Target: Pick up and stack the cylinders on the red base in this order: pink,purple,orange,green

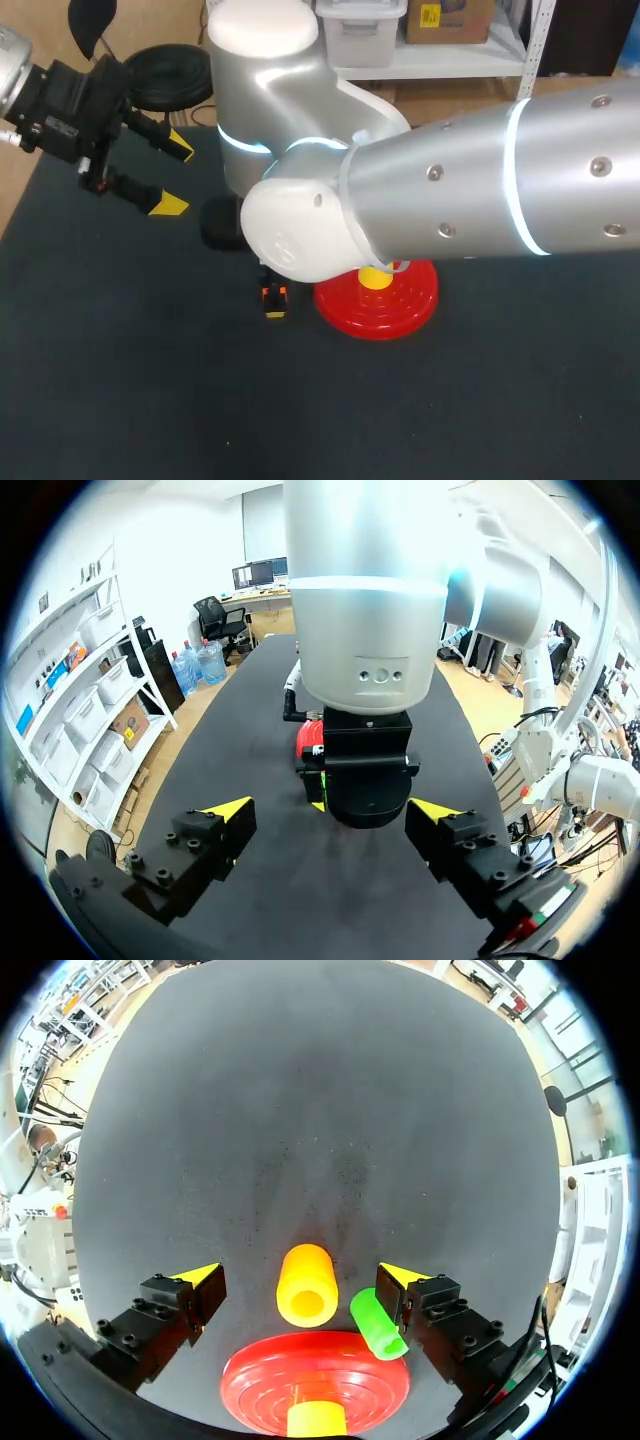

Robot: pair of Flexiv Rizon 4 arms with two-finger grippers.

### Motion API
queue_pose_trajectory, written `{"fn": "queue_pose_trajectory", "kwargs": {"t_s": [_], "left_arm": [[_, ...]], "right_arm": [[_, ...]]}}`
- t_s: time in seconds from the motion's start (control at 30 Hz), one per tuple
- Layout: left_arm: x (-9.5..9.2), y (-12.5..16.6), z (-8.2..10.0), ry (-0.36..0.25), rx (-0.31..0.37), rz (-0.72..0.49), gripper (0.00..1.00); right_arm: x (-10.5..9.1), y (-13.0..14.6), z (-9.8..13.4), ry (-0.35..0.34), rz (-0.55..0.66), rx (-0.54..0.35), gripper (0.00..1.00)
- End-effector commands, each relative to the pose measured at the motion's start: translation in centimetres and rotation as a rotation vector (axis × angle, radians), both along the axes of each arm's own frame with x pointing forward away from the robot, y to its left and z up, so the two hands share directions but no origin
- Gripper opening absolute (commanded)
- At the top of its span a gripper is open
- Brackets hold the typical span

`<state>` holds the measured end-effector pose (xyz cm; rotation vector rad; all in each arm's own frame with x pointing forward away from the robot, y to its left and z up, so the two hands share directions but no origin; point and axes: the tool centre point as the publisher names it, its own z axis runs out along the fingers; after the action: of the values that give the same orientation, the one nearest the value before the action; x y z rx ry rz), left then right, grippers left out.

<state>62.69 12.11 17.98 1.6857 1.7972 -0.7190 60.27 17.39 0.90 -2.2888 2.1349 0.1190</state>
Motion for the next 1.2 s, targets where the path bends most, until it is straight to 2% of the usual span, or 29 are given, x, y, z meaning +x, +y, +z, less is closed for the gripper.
{"fn": "queue_pose_trajectory", "kwargs": {"t_s": [0.03, 0.27, 0.3, 0.37, 0.4, 1.2], "left_arm": [[-0.08, 0.0, -0.04, -0.002, 0.0, 0.002, 1.0], [-0.08, 0.0, -0.04, -0.002, 0.0, 0.002, 1.0], [-0.08, 0.0, -0.04, -0.002, 0.0, 0.002, 1.0], [-0.08, 0.0, -0.04, -0.002, 0.0, 0.002, 1.0], [-0.08, 0.0, -0.04, -0.002, 0.0, 0.002, 1.0], [-0.08, 0.0, -0.04, -0.002, 0.0, 0.002, 1.0]], "right_arm": [[-0.06, -0.05, -0.04, -0.003, -0.001, 0.002, 1.0], [-0.03, -0.01, 0.0, -0.004, 0.0, 0.0, 1.0], [-0.02, -0.01, 0.0, -0.004, 0.001, 0.0, 0.71], [-0.01, 0.0, 0.0, -0.001, 0.003, -0.001, 0.31], [-0.01, 0.0, 0.0, -0.001, 0.004, -0.001, 0.0], [0.18, -0.1, 0.41, -0.008, -0.002, -0.005, 0.0]]}}
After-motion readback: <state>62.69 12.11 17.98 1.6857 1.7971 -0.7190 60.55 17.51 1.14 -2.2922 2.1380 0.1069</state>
